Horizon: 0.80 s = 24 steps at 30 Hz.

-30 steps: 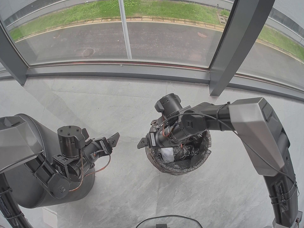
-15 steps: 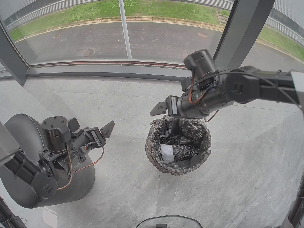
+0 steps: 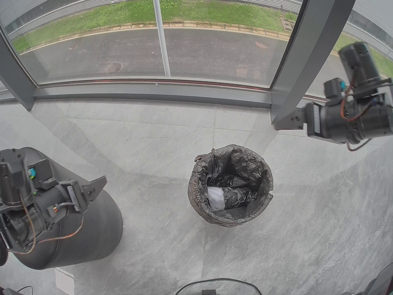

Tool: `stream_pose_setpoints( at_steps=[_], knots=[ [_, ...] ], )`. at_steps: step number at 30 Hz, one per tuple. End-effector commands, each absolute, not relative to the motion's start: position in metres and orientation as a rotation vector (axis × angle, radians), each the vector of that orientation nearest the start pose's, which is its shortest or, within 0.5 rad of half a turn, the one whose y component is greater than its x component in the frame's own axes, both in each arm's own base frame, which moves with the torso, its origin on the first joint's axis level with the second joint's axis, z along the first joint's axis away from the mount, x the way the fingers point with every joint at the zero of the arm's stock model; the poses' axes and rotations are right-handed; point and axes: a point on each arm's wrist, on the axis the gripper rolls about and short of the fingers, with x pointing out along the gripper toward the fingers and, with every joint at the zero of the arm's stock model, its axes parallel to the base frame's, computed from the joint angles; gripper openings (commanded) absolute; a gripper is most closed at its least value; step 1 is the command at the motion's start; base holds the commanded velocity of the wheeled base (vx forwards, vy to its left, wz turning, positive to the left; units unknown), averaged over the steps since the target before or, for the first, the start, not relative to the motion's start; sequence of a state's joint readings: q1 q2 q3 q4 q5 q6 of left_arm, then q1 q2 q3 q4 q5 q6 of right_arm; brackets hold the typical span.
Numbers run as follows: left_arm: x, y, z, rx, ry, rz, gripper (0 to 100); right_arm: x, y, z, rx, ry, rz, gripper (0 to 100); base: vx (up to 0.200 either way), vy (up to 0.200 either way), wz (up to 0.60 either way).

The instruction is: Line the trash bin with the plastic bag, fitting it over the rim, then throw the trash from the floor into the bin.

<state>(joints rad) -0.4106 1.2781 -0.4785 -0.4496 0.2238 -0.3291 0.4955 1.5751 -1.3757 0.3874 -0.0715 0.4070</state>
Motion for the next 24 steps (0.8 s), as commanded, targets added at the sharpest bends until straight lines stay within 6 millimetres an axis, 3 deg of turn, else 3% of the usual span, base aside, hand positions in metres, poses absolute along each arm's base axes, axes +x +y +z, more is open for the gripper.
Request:
stream_pose_setpoints(
  at_steps=[1,4,5,6,9,14,17,20,21,22,24],
  knots=[
    [0.086,-0.031,0.209,-0.228,0.255,-0.137,100,0.145,0.053,0.288,0.182,0.458,0.0,100,0.0,0.0,0.0],
    [0.056,-0.019,0.204,-0.222,0.266,-0.136,100,0.106,0.032,0.278,0.167,0.389,-0.121,100,0.0,0.0,0.0],
    [0.056,-0.019,0.204,-0.222,0.266,-0.136,100,0.106,0.032,0.278,0.167,0.389,-0.121,100,0.0,0.0,0.0],
    [0.036,-0.01,0.202,-0.228,0.246,-0.139,100,0.082,0.015,0.272,0.171,0.338,-0.218,100,0.0,0.0,0.0],
    [0.011,0.001,0.194,-0.227,0.227,-0.13,100,0.047,-0.002,0.259,0.187,0.269,-0.341,100,0.0,0.0,0.0],
    [-0.025,0.012,0.176,-0.183,0.175,-0.022,100,-0.014,-0.009,0.229,0.208,0.12,-0.44,100,0.0,0.0,0.0],
    [-0.035,0.013,0.171,-0.176,0.143,0.016,100,-0.027,-0.008,0.212,0.206,0.097,-0.446,100,0.0,0.0,0.0],
    [-0.046,0.012,0.165,-0.172,0.082,0.082,100,-0.044,-0.004,0.176,0.188,0.08,-0.403,100,0.0,0.0,0.0],
    [-0.047,0.012,0.164,-0.172,0.08,0.085,100,-0.044,-0.004,0.175,0.187,0.078,-0.398,100,0.0,0.0,0.0],
    [-0.05,0.012,0.158,-0.166,0.066,0.094,100,-0.05,-0.002,0.156,0.153,0.072,-0.357,100,0.0,0.0,0.0],
    [-0.051,0.012,0.152,-0.156,0.063,0.093,100,-0.053,-0.001,0.144,0.105,0.064,-0.319,100,0.0,0.0,0.0]
  ],
)
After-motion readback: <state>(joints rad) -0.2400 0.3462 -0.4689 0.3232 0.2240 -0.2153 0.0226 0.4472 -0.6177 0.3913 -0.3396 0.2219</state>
